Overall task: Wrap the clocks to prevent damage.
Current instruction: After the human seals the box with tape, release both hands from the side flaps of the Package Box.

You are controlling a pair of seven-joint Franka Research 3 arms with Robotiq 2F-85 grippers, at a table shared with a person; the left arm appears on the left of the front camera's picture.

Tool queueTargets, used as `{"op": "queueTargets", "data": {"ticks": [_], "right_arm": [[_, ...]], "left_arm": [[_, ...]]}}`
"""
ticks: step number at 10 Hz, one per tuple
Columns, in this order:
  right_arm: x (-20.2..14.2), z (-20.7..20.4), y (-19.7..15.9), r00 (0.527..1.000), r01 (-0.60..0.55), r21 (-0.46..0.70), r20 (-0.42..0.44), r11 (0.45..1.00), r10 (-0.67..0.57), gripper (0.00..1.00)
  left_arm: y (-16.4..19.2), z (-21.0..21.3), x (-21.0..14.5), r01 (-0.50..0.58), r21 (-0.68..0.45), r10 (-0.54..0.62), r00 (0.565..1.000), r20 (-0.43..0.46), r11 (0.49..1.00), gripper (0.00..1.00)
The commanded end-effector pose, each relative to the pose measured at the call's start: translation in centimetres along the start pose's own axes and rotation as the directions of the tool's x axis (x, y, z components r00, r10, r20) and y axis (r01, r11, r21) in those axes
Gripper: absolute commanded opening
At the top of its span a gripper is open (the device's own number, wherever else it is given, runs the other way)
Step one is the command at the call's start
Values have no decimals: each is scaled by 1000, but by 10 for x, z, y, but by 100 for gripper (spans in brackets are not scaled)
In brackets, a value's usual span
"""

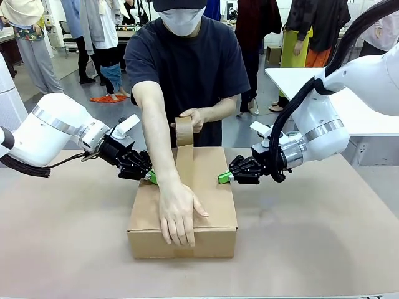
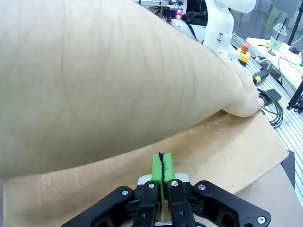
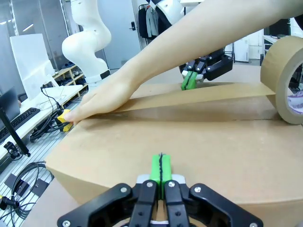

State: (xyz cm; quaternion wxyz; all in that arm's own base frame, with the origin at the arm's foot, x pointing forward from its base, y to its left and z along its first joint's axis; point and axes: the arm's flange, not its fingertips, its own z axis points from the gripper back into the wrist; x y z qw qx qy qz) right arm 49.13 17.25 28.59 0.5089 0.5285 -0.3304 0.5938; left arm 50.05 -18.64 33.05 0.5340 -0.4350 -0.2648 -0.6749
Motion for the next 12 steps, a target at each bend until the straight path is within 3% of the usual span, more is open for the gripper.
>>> {"op": "queueTargets", "data": {"ticks": [1,12], "right_arm": [[-3,-1,-1,1000,8,-5,-2,1000,-8,1],[-3,-1,-1,1000,8,-5,-2,1000,-8,1]], "left_arm": [[2,-2,-2,-3,-3,3,1000,-1,1000,0],[2,-2,-2,-3,-3,3,1000,-1,1000,0]]}}
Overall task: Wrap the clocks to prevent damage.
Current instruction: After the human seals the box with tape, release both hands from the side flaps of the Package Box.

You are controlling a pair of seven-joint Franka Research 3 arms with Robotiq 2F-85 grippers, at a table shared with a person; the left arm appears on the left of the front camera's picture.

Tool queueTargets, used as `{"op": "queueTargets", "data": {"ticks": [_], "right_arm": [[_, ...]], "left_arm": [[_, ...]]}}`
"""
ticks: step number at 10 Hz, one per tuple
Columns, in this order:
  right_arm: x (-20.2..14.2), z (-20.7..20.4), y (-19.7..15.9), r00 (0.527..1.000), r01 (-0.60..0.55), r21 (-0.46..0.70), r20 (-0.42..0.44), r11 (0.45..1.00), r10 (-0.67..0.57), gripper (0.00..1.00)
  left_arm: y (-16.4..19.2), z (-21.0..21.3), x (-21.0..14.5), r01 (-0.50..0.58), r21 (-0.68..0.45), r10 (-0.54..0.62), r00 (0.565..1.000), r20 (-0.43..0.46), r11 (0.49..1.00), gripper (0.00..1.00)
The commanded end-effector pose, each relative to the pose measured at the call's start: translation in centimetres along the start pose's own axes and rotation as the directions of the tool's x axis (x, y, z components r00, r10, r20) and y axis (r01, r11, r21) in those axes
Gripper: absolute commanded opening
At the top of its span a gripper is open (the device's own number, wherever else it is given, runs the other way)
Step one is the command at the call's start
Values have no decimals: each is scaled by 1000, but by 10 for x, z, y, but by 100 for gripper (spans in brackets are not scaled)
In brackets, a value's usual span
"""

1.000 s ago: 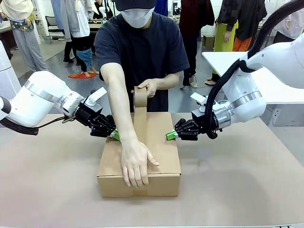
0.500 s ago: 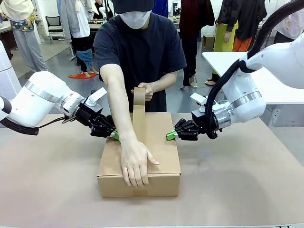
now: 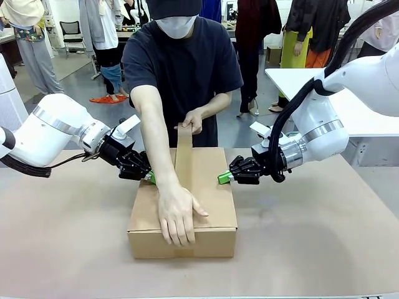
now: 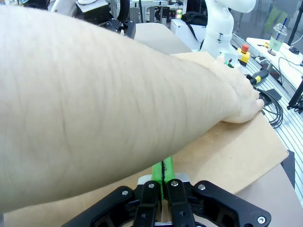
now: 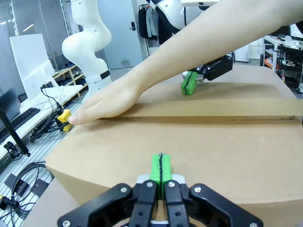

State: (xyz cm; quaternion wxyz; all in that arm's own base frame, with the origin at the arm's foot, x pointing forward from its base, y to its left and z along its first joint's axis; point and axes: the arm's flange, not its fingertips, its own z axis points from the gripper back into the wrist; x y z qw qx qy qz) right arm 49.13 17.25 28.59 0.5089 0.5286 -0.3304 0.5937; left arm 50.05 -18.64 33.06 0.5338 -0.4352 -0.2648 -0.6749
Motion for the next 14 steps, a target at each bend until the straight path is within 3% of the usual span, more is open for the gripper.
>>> {"op": "queueTargets", "data": {"ticks": [1,14], "right_arm": [[-3,-1,-1,1000,8,-5,-2,1000,-8,1],[-3,-1,-1,1000,8,-5,-2,1000,-8,1]], "left_arm": [[2,-2,-2,-3,-3,3,1000,-1,1000,0],[2,-2,-2,-3,-3,3,1000,-1,1000,0]]}}
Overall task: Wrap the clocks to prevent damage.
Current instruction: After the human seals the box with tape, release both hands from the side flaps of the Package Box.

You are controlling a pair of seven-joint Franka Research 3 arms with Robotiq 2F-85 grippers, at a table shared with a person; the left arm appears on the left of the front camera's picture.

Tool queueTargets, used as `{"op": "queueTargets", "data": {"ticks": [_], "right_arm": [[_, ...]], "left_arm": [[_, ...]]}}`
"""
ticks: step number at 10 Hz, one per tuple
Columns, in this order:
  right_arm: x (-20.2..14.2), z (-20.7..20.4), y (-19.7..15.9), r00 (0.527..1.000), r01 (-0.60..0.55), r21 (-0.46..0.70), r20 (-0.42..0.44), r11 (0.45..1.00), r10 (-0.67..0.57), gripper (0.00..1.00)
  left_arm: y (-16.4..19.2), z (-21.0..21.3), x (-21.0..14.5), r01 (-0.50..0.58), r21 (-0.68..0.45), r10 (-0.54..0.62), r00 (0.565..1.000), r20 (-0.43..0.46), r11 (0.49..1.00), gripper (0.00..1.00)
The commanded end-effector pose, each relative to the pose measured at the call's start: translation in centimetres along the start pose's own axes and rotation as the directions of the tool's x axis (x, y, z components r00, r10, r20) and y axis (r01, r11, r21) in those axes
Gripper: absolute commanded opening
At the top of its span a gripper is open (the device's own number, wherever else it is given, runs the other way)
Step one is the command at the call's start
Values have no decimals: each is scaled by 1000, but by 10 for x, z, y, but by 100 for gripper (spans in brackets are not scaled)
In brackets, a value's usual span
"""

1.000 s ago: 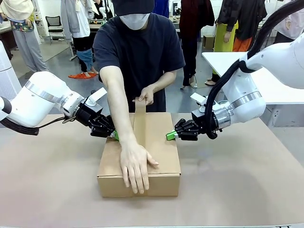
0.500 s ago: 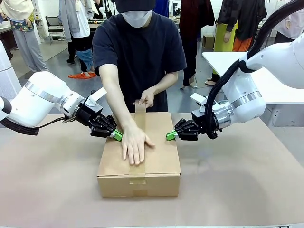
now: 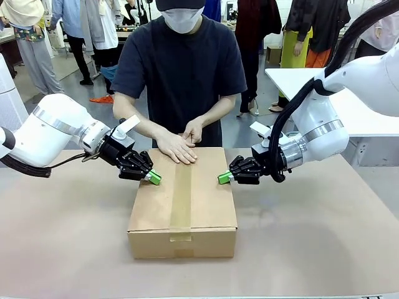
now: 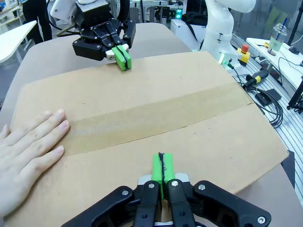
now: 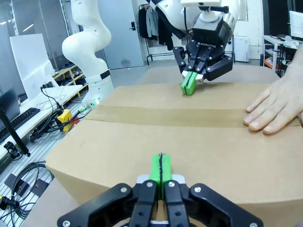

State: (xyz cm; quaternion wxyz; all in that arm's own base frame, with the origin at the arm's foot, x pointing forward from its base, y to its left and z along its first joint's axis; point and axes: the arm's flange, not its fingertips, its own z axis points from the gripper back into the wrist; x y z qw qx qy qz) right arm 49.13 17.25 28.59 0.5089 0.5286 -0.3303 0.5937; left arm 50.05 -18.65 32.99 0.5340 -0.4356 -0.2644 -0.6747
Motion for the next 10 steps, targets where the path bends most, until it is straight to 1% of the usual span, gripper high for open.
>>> {"op": "queueTargets", "data": {"ticks": [1,10], "right_arm": [[-3,-1,-1,1000,8,-5,-2,1000,-8,1],[-3,-1,-1,1000,8,-5,-2,1000,-8,1]], "left_arm": [[2,-2,-2,-2,-2,2,1000,-1,1000,0],[2,-2,-2,-2,-2,2,1000,-1,1000,0]]}}
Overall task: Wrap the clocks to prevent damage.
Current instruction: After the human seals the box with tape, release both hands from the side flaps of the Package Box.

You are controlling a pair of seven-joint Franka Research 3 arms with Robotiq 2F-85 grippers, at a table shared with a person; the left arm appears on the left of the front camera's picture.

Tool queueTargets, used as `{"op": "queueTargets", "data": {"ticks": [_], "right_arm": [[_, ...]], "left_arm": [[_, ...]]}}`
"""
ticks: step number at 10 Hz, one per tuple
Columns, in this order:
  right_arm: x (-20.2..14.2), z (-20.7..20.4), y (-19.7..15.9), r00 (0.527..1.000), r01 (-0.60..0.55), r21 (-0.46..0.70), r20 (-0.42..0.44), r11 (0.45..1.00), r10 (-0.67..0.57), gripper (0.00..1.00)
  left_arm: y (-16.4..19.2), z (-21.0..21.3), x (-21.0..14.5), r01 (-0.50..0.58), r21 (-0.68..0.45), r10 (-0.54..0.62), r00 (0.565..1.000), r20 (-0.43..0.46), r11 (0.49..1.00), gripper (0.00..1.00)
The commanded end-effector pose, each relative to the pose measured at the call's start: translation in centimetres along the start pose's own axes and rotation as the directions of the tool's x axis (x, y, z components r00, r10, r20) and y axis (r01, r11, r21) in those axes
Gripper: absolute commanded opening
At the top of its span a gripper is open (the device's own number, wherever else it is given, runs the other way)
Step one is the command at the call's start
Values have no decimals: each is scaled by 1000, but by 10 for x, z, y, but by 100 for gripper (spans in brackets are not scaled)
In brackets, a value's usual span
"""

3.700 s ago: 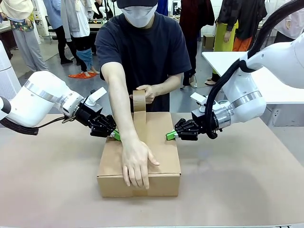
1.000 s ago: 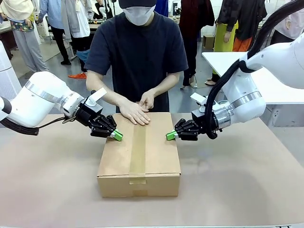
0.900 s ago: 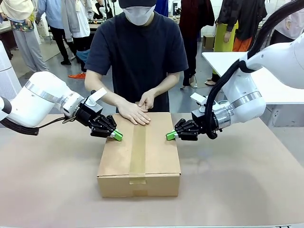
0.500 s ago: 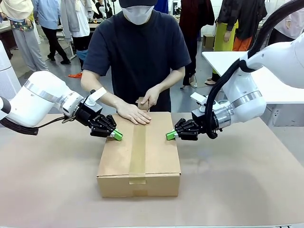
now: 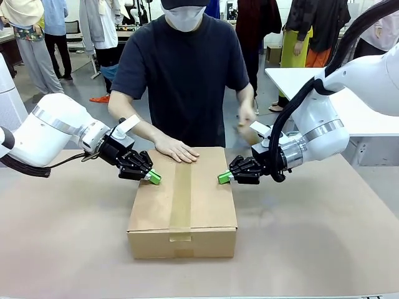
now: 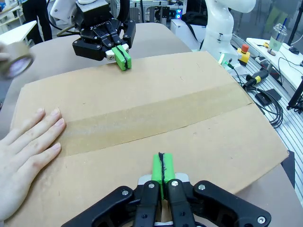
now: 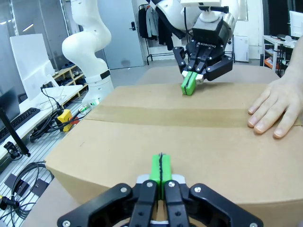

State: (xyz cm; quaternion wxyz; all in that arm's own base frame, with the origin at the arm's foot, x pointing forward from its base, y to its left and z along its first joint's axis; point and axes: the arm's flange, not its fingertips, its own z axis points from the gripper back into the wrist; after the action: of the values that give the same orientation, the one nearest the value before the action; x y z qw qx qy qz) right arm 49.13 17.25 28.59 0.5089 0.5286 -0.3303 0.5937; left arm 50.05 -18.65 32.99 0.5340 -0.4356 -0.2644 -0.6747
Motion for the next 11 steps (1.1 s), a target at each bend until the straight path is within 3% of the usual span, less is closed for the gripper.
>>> {"op": "queueTargets", "data": {"ticks": [1,11], "right_arm": [[-3,-1,-1,1000,8,-5,-2,1000,-8,1],[-3,-1,-1,1000,8,-5,-2,1000,-8,1]], "left_arm": [[2,-1,-2,-2,-2,2,1000,-1,1000,0],[2,-1,-2,-2,-2,2,1000,-1,1000,0]]}}
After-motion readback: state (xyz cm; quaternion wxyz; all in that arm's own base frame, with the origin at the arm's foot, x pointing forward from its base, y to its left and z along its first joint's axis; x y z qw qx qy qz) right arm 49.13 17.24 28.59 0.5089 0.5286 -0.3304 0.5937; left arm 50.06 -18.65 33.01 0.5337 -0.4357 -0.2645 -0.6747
